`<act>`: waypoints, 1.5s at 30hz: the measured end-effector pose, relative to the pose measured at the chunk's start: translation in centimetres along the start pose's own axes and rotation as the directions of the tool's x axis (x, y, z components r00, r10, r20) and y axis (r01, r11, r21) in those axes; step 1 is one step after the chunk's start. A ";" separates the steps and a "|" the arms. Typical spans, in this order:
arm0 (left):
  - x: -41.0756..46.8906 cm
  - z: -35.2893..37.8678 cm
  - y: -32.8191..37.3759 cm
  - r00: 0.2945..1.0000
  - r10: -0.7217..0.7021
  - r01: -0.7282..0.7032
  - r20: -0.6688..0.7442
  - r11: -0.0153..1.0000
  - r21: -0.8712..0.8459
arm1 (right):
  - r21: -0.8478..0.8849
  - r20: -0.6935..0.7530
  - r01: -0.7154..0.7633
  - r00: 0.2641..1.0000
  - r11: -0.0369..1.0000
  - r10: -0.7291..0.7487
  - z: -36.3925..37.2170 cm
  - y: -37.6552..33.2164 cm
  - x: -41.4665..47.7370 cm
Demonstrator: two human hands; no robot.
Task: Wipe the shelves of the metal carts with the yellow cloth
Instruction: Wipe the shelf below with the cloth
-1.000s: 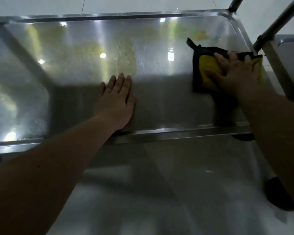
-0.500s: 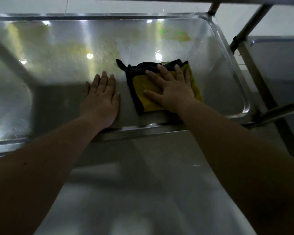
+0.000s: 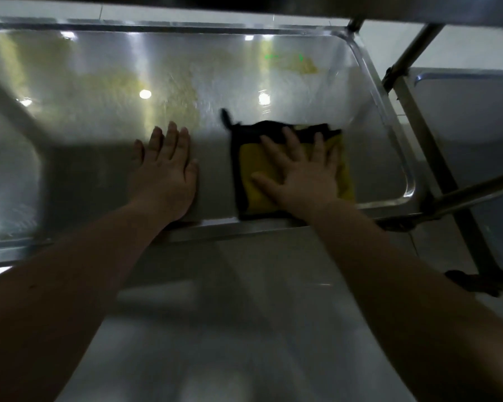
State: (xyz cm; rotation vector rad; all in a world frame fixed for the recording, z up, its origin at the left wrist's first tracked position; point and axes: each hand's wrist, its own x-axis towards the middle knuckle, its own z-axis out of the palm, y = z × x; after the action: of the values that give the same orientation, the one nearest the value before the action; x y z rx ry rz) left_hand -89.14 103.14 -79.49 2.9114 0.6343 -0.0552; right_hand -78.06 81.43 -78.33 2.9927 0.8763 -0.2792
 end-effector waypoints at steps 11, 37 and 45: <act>-0.7 -0.3 0.4 1.000 -0.017 0.017 -0.003 0.999 -0.051 | 0.022 0.005 -0.094 0.996 0.995 0.094 -0.4 9.8 -1.2; -2.2 -2.5 6.7 0.986 0.130 -0.123 0.108 0.990 -0.066 | 0.384 -0.003 -0.059 0.998 0.922 0.065 -1.5 -1.8 0.4; -3.6 -1.8 1.0 0.981 0.033 -0.048 0.189 0.996 0.075 | 0.163 -0.010 -0.052 0.998 0.985 0.055 0.5 -2.4 0.9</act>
State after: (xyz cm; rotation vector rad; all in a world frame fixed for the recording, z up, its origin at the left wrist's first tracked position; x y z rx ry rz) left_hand -91.94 101.08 -77.31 2.9461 0.5527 -0.3531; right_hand -78.69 83.91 -78.88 3.1664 0.8106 -0.3448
